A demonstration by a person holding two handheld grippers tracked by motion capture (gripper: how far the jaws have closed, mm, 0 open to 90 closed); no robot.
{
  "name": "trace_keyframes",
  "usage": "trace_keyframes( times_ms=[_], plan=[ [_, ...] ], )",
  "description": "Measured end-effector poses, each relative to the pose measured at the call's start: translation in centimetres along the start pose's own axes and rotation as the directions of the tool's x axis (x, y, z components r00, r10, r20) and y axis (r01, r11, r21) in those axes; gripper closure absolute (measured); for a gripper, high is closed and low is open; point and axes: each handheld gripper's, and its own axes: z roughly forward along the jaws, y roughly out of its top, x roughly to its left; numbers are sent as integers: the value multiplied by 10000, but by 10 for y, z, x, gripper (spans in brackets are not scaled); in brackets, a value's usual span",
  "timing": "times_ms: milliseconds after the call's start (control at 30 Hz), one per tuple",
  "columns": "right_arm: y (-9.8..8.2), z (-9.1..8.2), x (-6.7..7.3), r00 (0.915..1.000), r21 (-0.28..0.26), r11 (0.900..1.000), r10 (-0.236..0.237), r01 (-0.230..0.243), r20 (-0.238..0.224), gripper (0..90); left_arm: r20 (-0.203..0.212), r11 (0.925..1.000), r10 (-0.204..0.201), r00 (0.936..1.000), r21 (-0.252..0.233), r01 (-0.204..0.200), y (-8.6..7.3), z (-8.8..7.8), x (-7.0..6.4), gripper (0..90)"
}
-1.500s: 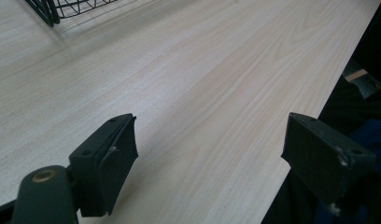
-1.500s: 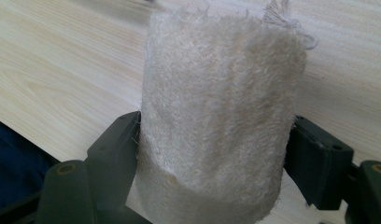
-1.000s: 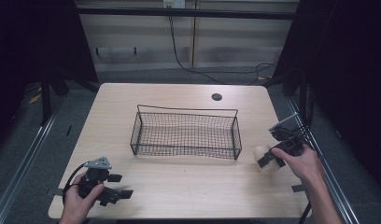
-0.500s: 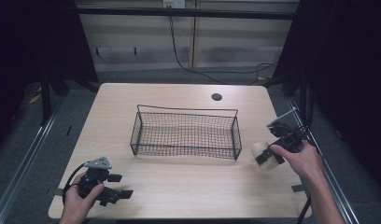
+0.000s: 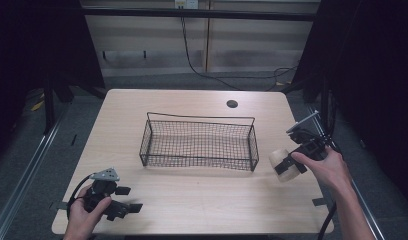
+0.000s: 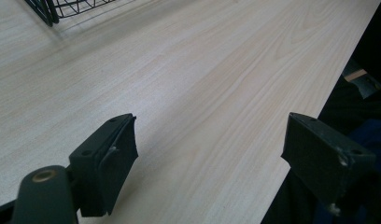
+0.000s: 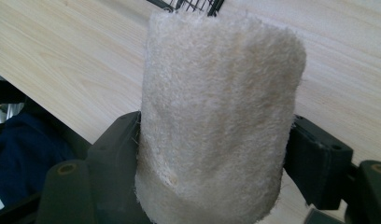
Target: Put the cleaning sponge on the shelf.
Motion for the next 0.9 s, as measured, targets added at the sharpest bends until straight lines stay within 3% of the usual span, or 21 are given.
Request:
trace_keyframes(
  times_ms=[667,900],
  plan=[
    [11,-20,11,9995,-109,9995,-283,282,-123,249,3,10000,26,10000,-9,-26,0,0,0,173],
    [13,-34,17,9992,-477,9982,-366,358,-151,249,3,10000,8,10000,-20,-8,0,0,0,173]
  ],
)
